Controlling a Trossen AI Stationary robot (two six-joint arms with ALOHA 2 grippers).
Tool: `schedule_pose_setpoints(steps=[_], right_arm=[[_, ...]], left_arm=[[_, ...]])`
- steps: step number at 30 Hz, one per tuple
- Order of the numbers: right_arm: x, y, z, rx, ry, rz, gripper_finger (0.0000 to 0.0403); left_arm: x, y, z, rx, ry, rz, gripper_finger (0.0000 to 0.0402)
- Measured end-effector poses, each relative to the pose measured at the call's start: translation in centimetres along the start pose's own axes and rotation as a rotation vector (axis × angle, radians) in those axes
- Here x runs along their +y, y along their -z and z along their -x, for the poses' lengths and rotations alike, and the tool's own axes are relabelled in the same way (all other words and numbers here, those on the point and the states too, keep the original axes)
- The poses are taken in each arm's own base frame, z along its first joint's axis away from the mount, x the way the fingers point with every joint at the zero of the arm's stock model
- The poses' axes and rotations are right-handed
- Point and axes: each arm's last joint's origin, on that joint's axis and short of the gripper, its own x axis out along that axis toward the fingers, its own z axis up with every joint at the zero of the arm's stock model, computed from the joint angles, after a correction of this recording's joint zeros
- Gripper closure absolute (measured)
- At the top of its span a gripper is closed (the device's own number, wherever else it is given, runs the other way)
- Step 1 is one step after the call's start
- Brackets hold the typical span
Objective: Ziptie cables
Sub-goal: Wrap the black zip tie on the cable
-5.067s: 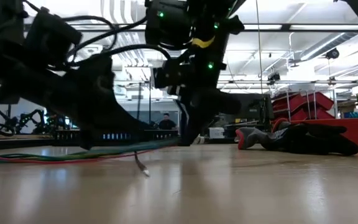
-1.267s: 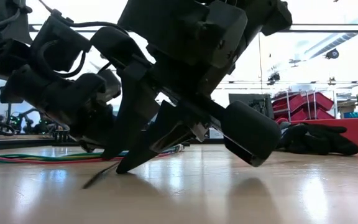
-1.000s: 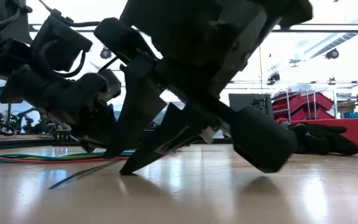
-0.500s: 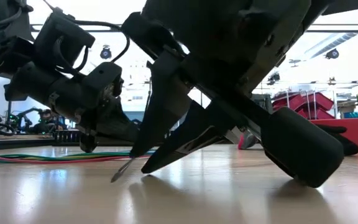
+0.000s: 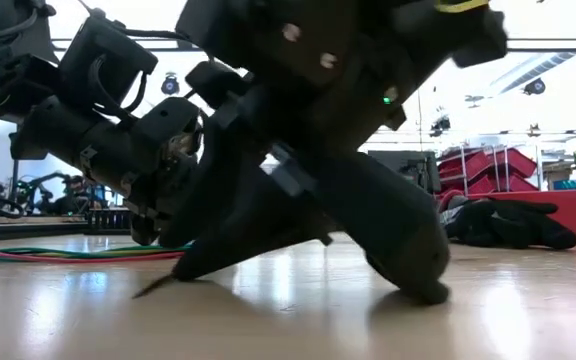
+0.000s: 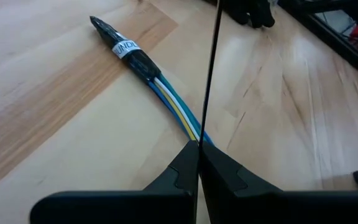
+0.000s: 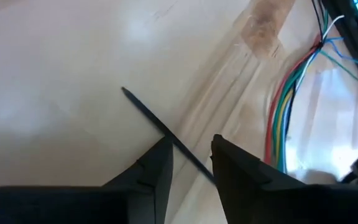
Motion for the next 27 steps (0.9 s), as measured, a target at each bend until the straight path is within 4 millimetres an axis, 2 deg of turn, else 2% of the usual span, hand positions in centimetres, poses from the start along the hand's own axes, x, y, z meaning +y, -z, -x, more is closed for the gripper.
schedule_pose_setpoints(steps=[5,9,13,16,18,23,27], right_arm=[[-0.4,-0.3,0.3,-0.024,0.004,-0.034,0.0319],[-1.2,-1.1,1.2,-0.090,-0.021,-0.158,0.0330],[0.3,-1.7,1.5,-0.115,-0.110,-0.195,0.0332],[1.7,-1.6,1.5,-0.073,-0.135,-0.107,0.0318],[1.9,-1.6,1.6,-0.056,-0.137,-0.081,0.0302],[1.7,-1.3,1.3,-0.026,-0.077,-0.071,0.0257],[1.2,-0.6,0.3,-0.016,-0.059,-0.148,0.0231]], left_arm=[[0.0,0.1,0.0,0.013,-0.002,-0.018,0.0402],[0.0,0.1,0.0,0.014,-0.003,-0.020,0.0402],[0.0,0.1,0.0,0.017,-0.003,-0.029,0.0402],[0.0,0.1,0.0,0.020,-0.001,-0.032,0.0402],[0.0,0.1,0.0,0.021,-0.001,-0.035,0.0402],[0.0,0.1,0.0,0.012,-0.008,-0.018,0.0402],[0.0,0.1,0.0,0.010,-0.009,-0.017,0.0402]])
